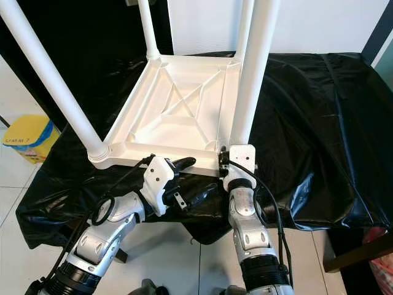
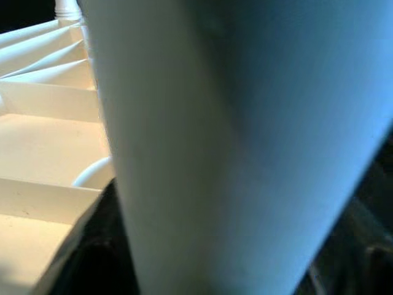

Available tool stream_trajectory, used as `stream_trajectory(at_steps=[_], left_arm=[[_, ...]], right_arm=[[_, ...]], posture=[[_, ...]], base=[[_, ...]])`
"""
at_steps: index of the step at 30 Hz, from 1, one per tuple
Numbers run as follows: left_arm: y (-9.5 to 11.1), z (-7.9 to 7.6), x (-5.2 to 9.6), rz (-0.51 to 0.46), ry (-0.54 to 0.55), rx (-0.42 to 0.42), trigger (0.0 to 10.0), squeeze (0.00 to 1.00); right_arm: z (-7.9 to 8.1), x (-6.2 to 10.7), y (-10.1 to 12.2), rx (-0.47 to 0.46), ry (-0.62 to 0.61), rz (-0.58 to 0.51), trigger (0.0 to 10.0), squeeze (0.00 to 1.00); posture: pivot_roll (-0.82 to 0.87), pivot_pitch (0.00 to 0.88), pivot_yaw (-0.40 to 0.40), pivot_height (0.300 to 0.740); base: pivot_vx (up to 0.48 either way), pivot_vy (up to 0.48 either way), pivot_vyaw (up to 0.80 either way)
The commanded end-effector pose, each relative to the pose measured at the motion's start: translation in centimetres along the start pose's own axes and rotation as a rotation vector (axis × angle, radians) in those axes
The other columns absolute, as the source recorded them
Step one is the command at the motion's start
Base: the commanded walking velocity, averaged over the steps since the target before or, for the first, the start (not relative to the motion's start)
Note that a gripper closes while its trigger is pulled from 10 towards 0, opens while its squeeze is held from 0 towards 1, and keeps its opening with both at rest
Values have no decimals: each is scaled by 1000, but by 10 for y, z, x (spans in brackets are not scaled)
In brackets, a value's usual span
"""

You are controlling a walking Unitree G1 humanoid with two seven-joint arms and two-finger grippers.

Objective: Building children table

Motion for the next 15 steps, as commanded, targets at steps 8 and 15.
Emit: stream_trajectory(at_steps=[8,15], left_arm=[[-2,6,1,13,44,-7,10000,0],[-3,7,1,12,43,-10,10000,0]], right_arm=[[-8,4,4,4,88,-21,10000,1000],[-13,6,5,7,198,-27,10000,1000]], posture=[[-117,80,15,740],[-125,77,21,740]], base=[[0,0,0],[0,0,0]])
Point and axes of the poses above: a point about 5 cm out from each wrist's last joint towards the gripper, its own x axis pointing back from the gripper into the wrist, its own y axis along the axis of the wrist's last joint, z = x × y, the point moved 1 cm from there along -x, pointing out of the wrist towards the gripper, and after that the axes turned 5 degrees about -x, right-handed, at the moved point
